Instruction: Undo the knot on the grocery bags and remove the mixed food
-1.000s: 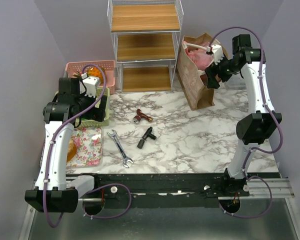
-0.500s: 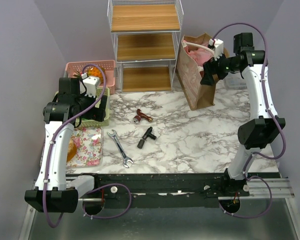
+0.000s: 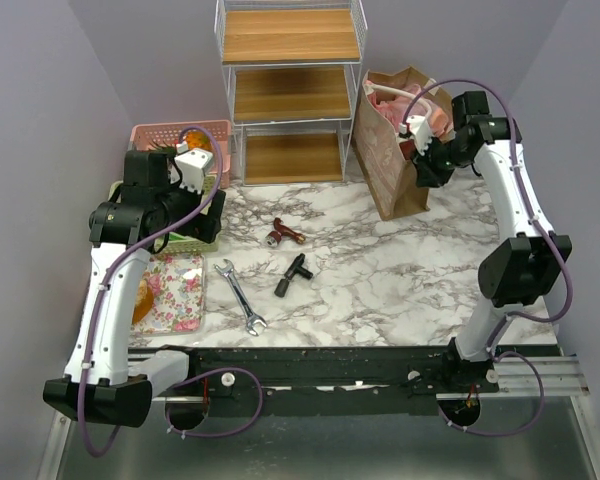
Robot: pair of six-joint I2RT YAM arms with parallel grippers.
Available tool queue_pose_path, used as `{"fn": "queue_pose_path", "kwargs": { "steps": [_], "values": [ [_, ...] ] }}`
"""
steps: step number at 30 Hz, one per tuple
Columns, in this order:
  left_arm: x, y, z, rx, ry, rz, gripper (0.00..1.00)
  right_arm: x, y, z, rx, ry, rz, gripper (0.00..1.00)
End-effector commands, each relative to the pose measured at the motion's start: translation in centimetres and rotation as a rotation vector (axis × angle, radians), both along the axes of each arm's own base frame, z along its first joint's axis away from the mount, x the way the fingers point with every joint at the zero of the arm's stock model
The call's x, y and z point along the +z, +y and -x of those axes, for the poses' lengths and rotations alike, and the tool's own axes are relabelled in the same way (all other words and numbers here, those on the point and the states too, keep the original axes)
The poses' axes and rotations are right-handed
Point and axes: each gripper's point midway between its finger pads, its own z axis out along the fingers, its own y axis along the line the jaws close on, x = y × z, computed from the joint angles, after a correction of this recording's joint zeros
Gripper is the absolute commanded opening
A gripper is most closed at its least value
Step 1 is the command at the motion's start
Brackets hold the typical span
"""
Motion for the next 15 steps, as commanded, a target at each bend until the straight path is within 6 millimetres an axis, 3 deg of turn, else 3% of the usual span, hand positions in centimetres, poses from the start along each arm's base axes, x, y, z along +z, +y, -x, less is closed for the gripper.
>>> {"fn": "queue_pose_path", "kwargs": {
  "steps": [1, 2, 3, 5, 7, 15],
  "values": [
    [2.3, -2.4, -0.1, -0.134, -0.066, 0.042, 0.98, 6.2, 0.6, 0.5, 0.061, -0.230, -0.009, 0.25],
    [2.4, -3.0, 0.1, -0.160, -0.058, 0.056, 0.98, 7.5, 1.1, 0.7, 0.078, -0.268, -0.031, 0.31],
    [2.6, -3.5, 0.3, -0.189, -0.056, 0.069, 0.99, 8.9, 1.4, 0.9, 0.092, -0.315, -0.050, 0.47],
    [2.9, -4.5, 0.8, -0.244, -0.053, 0.103, 0.99, 11.2, 2.1, 1.1, 0.120, -0.398, -0.087, 0.68],
    [3.1, -5.1, 1.1, -0.273, -0.054, 0.120, 0.98, 11.9, 2.6, 1.1, 0.161, -0.447, -0.080, 0.79],
    [3.3, -5.8, 1.6, -0.330, -0.031, 0.134, 0.98, 7.4, 2.4, -0.7, 0.272, -0.391, 0.078, 0.88]
  ]
}}
